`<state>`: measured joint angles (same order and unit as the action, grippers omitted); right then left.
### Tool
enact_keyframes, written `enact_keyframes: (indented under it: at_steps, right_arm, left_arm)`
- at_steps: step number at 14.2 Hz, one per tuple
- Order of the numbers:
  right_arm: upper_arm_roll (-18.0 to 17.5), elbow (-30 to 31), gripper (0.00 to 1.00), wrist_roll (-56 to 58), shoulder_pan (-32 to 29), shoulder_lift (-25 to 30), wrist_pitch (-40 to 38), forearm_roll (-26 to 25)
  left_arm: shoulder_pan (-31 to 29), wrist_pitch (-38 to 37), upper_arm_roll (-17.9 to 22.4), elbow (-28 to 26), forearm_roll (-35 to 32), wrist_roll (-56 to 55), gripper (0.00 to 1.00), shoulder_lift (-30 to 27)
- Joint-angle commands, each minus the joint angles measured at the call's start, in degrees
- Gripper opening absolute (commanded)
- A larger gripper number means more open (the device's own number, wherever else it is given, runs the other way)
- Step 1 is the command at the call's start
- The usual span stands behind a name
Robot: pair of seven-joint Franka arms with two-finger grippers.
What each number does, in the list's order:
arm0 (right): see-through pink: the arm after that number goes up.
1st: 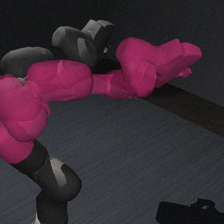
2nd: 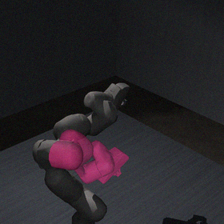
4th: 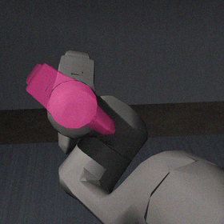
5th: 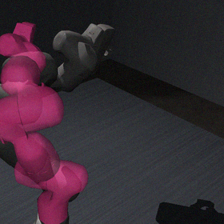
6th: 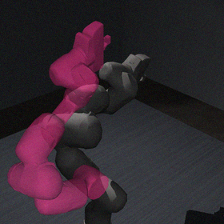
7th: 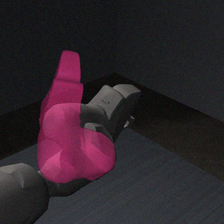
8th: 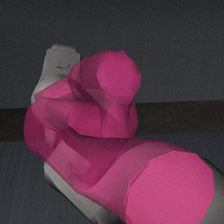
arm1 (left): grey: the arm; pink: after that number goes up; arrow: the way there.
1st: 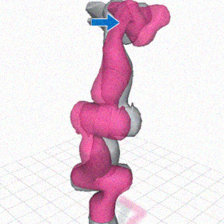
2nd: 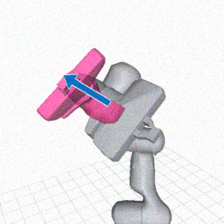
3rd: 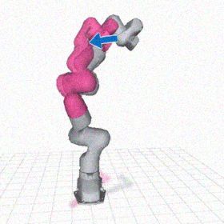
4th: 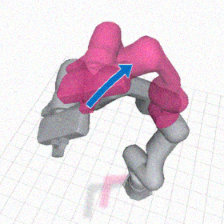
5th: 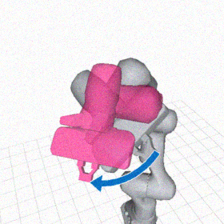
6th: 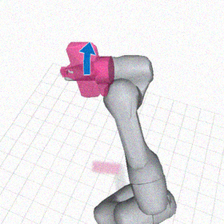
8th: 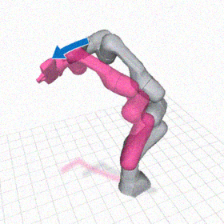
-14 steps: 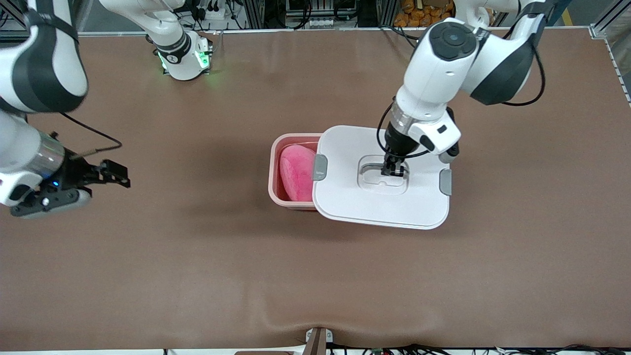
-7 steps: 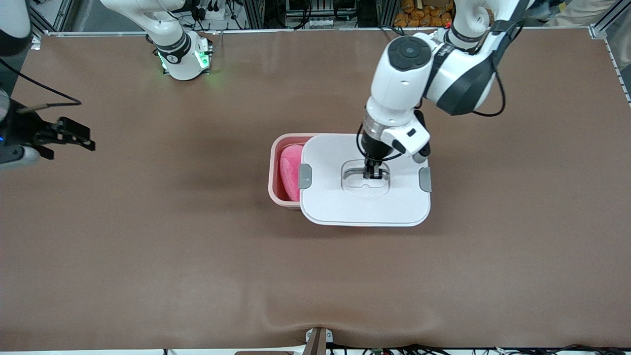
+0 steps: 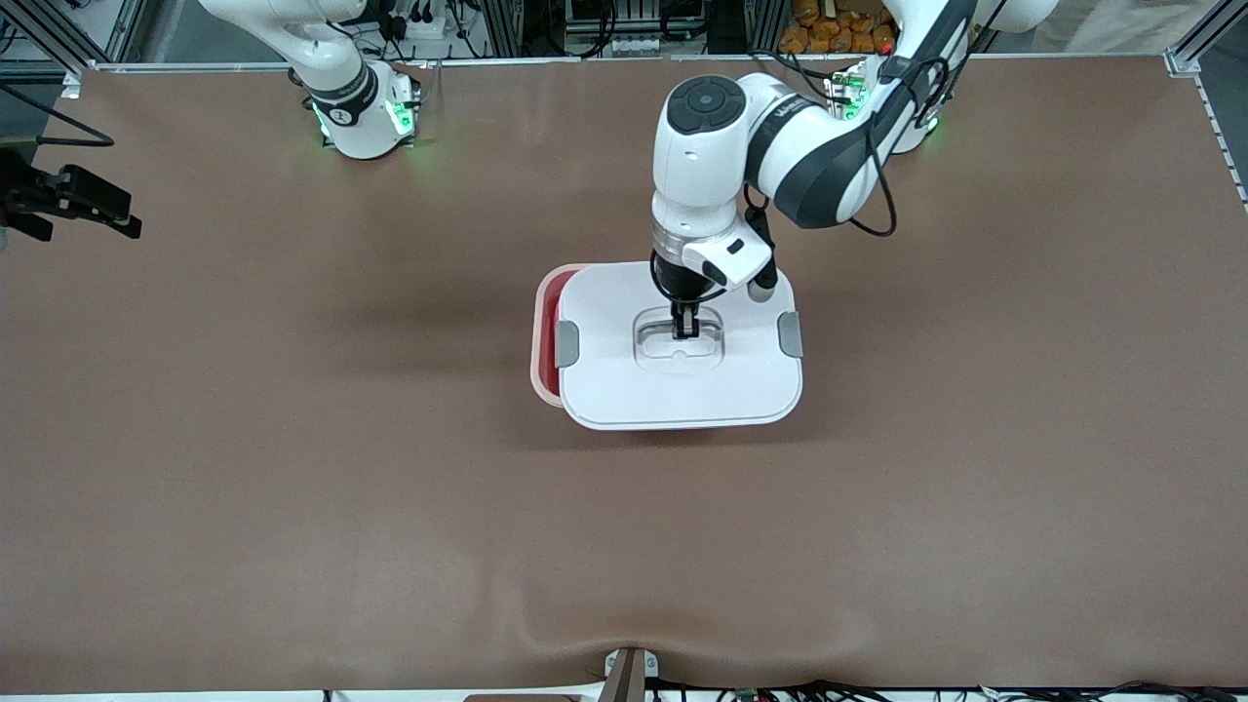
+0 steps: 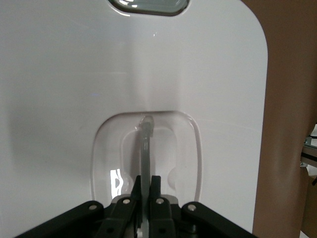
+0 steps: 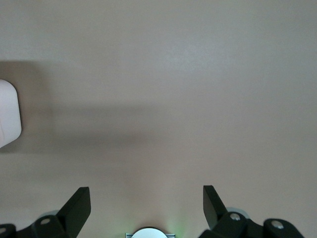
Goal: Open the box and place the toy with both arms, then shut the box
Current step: 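Lower the lid onto the box with the left gripper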
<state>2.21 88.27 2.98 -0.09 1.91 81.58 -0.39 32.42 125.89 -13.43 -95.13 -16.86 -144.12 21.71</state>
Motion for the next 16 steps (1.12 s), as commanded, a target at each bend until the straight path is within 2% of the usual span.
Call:
enact_keyframes:
  at_steps: [1, 16]
  right_arm:
    - [1.1, 1.5, 1.0, -1.3, 1.1, 1.5, 0.0, -0.5]
    - [1.1, 0.4, 1.0, -2.4, -0.7, 0.8, 1.0, 4.1]
  left_arm:
    - [1.2, 2.0, 0.2, 0.4, -2.5, -4.9, 0.0, 1.2]
    - [4.3, 4.7, 0.2, -1.2, -4.6, -6.1, 0.0, 3.8]
